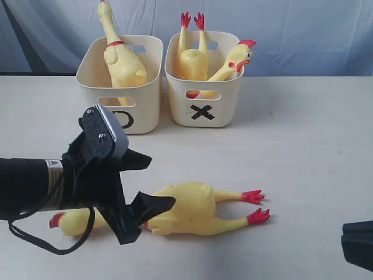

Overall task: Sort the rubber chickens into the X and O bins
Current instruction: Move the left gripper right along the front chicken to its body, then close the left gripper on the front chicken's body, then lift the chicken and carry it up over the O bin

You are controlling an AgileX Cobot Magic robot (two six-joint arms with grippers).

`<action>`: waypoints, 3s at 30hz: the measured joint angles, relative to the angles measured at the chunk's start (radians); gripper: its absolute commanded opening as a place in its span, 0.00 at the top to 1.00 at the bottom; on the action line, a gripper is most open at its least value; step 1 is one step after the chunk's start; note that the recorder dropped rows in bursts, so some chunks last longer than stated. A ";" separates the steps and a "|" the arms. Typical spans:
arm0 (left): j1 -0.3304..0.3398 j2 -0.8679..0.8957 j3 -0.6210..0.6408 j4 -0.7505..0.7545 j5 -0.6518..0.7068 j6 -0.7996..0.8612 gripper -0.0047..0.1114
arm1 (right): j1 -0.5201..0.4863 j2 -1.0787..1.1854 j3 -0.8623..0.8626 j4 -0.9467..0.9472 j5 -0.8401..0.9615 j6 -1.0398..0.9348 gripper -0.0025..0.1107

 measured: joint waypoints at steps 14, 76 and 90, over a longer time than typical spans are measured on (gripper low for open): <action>0.000 0.139 -0.047 -0.141 -0.116 0.185 0.26 | 0.000 0.000 0.000 0.000 0.000 0.000 0.97; -0.069 0.514 -0.298 0.067 -0.156 0.259 0.96 | 0.000 0.000 0.000 0.000 0.000 0.000 0.97; -0.070 0.431 -0.298 0.067 -0.153 0.259 0.96 | 0.000 0.000 0.000 0.000 0.000 0.000 0.97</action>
